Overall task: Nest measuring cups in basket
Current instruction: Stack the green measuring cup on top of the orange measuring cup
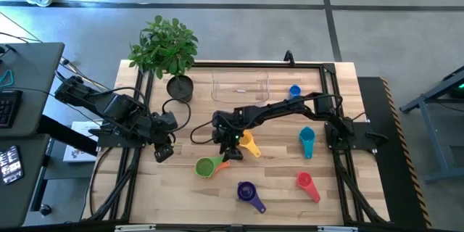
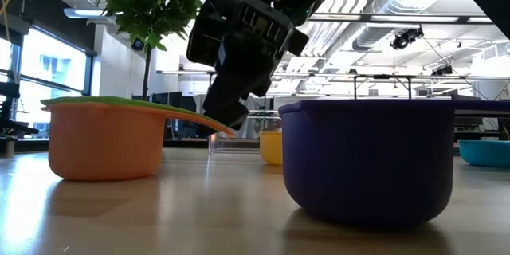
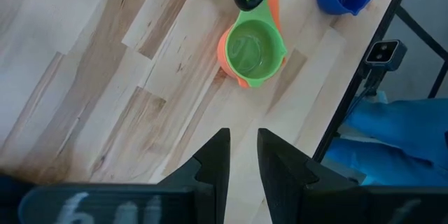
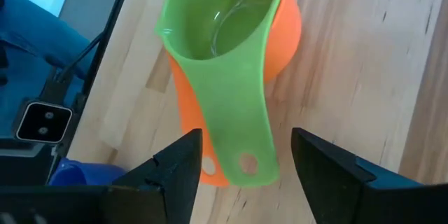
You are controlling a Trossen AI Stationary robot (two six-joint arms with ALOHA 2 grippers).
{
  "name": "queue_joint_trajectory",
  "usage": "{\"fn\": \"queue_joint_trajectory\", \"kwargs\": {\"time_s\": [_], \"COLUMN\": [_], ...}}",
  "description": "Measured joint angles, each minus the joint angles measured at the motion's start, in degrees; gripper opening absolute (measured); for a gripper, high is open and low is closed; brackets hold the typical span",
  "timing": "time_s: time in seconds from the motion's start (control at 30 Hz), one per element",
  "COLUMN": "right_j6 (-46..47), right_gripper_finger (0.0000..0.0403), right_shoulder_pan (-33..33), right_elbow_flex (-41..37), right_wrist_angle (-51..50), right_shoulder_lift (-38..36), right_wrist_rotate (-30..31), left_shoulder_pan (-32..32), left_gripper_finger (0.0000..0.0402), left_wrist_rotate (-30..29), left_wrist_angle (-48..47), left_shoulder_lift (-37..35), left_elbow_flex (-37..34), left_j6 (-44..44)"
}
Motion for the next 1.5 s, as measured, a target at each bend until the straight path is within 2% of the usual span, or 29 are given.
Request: {"fn": "queue_joint_trajectory", "kwargs": {"time_s": [0.53, 0.93, 1.5], "right_j6": [1.5, 2.9, 12.4], "right_gripper_finger": [0.0090, 0.0008, 0.0002], "right_shoulder_pan": [0.3, 0.2, -1.9], "right_elbow_flex": [0.0, 0.0, 0.0], "right_wrist_angle": [0.1, 0.1, 0.6], "right_shoulder_lift": [0.3, 0.3, 0.3], "right_wrist_rotate": [-1.6, -6.0, -12.7], "left_shoulder_pan": [0.0, 0.0, 0.0], "left_gripper_finger": [0.0062, 0.0062, 0.0062], "left_wrist_rotate": [0.0, 0.0, 0.0], "left_wrist_angle": [-0.1, -0.1, -0.1], "left_shoulder_lift": [0.0, 0.0, 0.0], "left_elbow_flex": [0.0, 0.0, 0.0], "left_j6": [1.4, 1.5, 2.4]}}
